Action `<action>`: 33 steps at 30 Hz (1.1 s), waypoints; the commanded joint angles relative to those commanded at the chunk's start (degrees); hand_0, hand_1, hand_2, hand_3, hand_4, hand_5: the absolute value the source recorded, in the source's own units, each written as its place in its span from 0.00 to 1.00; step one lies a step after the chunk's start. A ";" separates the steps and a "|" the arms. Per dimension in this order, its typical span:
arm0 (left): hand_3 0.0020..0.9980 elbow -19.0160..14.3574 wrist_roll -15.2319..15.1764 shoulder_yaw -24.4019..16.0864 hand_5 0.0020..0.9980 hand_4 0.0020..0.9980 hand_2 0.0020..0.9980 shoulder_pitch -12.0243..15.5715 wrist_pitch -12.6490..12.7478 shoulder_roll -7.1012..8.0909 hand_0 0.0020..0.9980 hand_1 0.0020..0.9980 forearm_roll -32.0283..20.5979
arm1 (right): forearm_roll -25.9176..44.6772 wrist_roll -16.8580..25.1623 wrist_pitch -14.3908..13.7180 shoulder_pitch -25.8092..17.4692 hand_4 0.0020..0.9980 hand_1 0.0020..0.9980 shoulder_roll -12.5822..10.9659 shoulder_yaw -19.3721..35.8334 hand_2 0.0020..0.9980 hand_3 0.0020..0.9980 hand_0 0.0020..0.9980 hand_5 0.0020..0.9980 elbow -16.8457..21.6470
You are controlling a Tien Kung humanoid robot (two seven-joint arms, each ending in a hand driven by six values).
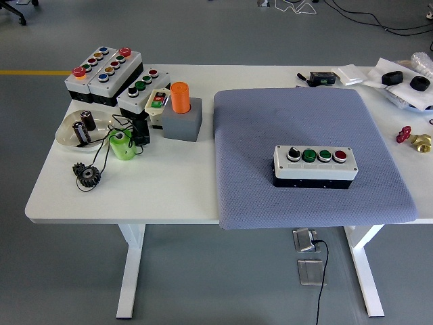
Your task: Pick up the button,place it on the desk,press the button,press the button
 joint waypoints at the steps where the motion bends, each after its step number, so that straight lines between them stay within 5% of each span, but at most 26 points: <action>1: 0.60 0.00 0.01 0.01 0.94 0.40 0.78 -0.02 0.01 0.00 0.68 0.76 0.04 | 0.12 0.00 -0.04 -0.05 0.61 0.77 -0.02 -0.04 0.79 0.73 0.82 0.57 0.01; 29: 0.60 0.00 0.05 0.38 0.94 0.39 0.78 -0.57 -0.05 0.00 0.68 0.76 0.12 | 0.20 -0.50 -0.48 -0.25 0.60 0.76 0.06 -0.36 0.77 0.72 0.84 0.57 0.12; 33: 0.60 0.00 0.11 0.08 0.94 0.39 0.78 -0.54 0.04 0.00 0.68 0.76 0.47 | -0.53 -1.23 -2.75 -0.42 0.60 0.75 0.11 -0.41 0.77 0.74 0.83 0.58 -0.21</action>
